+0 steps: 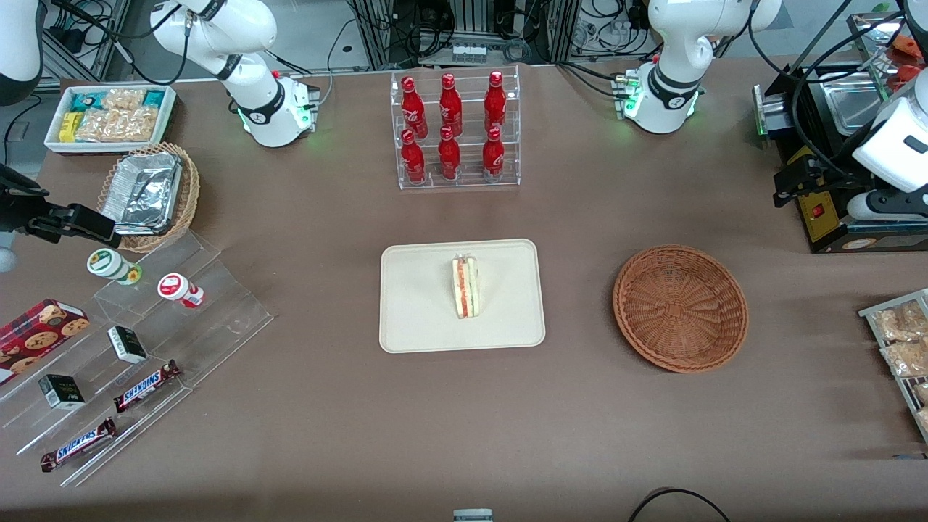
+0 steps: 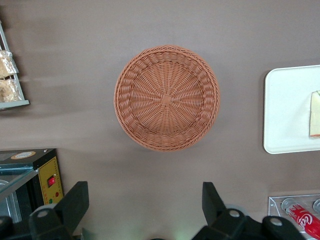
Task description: Place sandwich from basket to tray
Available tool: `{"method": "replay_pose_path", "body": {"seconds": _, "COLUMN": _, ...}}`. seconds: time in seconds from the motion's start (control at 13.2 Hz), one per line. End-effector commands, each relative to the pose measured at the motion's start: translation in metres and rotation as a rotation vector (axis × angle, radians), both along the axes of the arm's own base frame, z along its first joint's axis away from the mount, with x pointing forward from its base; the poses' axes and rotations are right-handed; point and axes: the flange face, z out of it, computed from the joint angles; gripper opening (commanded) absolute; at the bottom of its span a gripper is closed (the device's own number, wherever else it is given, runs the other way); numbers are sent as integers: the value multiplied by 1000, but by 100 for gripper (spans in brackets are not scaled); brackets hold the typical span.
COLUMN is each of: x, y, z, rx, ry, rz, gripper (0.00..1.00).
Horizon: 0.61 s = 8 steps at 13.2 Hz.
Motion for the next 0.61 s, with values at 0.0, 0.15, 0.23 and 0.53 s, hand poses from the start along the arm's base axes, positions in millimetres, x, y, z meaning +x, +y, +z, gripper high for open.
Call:
{"method": "replay_pose_path", "body": {"seconds": 0.0, "x": 0, "y": 5, "z": 17, "rx": -6, "ry": -32, "rz": 23, "gripper": 100}}
{"method": "replay_pose_path", "body": {"seconds": 0.15, "x": 5, "y": -1, "z": 13, "rx": 3, "ry": -28, "rz": 8, "gripper": 100}}
{"method": "replay_pose_path", "body": {"seconds": 0.23, "x": 9, "y": 0, "z": 7, "rx": 2, "ry": -21, "rz": 9, "gripper": 100}}
{"method": "replay_pose_path", "body": {"seconds": 0.53, "x": 16, "y": 0, "z": 0, "rx": 5, "ry": -21, "rz": 6, "gripper": 100}}
